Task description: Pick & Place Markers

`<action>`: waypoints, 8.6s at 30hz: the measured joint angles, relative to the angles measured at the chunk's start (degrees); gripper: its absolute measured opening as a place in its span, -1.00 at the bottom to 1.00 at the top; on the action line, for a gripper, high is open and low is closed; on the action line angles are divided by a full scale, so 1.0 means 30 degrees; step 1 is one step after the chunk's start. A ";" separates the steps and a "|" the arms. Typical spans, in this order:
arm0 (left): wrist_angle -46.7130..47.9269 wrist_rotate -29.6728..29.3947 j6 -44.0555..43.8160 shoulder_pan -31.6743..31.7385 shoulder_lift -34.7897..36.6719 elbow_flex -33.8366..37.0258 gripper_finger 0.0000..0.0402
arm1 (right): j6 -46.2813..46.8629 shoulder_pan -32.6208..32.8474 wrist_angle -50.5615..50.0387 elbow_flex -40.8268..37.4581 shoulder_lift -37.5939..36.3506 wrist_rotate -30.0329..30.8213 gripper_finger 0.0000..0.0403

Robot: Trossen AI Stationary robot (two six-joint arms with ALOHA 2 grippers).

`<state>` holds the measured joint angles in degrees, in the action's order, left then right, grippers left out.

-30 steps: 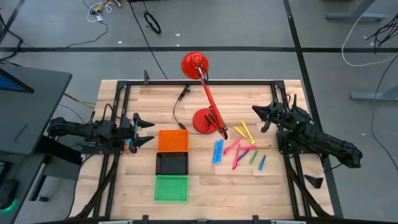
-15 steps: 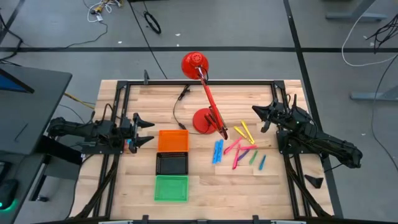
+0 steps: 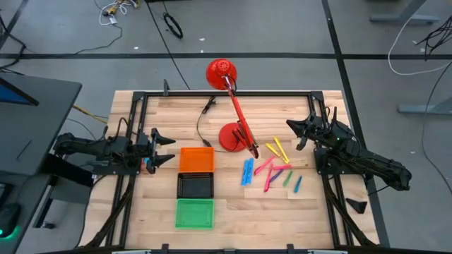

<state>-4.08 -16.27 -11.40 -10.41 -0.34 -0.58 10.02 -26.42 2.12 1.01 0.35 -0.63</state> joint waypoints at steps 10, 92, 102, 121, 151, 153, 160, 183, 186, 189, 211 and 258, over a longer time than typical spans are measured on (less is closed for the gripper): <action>0.0000 0.0000 -0.0007 0.0003 -0.0007 0.0002 0.56 | 0.0000 0.0003 -0.0003 -0.0002 0.0003 -0.0005 -0.95; 0.6970 -0.8975 0.0445 0.0001 -0.8688 -1.1841 0.56 | 0.0000 0.0003 0.0001 0.0003 0.0003 -0.0001 -0.95; 1.0815 -1.2563 -0.2410 0.0003 -1.4452 -1.6418 0.56 | 0.0000 0.0003 0.0001 0.0001 0.0003 0.0000 -0.95; 1.9087 -0.7150 -1.2260 0.3018 -1.9011 -2.0963 0.56 | 0.0000 0.0003 -0.0002 0.0003 -0.0004 0.0001 -0.95; 3.0033 0.2994 -1.1125 1.3188 -1.9542 -2.2579 0.56 | 0.0000 0.0003 -0.0003 0.0003 -0.0002 -0.0003 -0.95; 3.0172 0.3155 -1.0438 1.3750 -1.9785 -2.2579 0.56 | 0.0000 0.0003 0.0004 0.0003 0.0003 0.0002 -0.95; 3.0980 0.3947 -0.9067 1.5426 -2.0691 -2.2579 0.56 | 0.0000 0.0003 0.0001 0.0003 -0.0001 0.0002 -0.95; 3.1362 0.4044 -0.7119 1.8541 -2.1033 -2.2358 0.56 | 0.0000 0.0003 -0.0002 0.0003 -0.0003 0.0001 -0.95; 3.1372 0.4423 -0.7631 1.8541 -2.1129 -2.1528 0.56 | 0.0000 0.0003 -0.0003 0.0000 0.0000 -0.0002 -0.95; 3.1377 0.4520 -0.8130 1.8541 -2.1135 -2.0608 0.56 | 0.0000 0.0003 0.0000 0.0003 0.0003 0.0001 -0.95; 2.9478 0.4841 -0.7107 1.8541 -2.3972 -1.7829 0.56 | 0.0000 0.0003 0.0000 0.0003 0.0003 0.0002 -0.95; 2.0796 0.6929 -0.3325 1.9043 -2.9929 -1.2995 0.56 | 0.0000 0.0003 -0.0003 0.0002 0.0002 -0.0004 -0.95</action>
<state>58.31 4.51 -21.38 46.72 -90.13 -39.56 10.02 -26.41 2.11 1.01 0.36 -0.64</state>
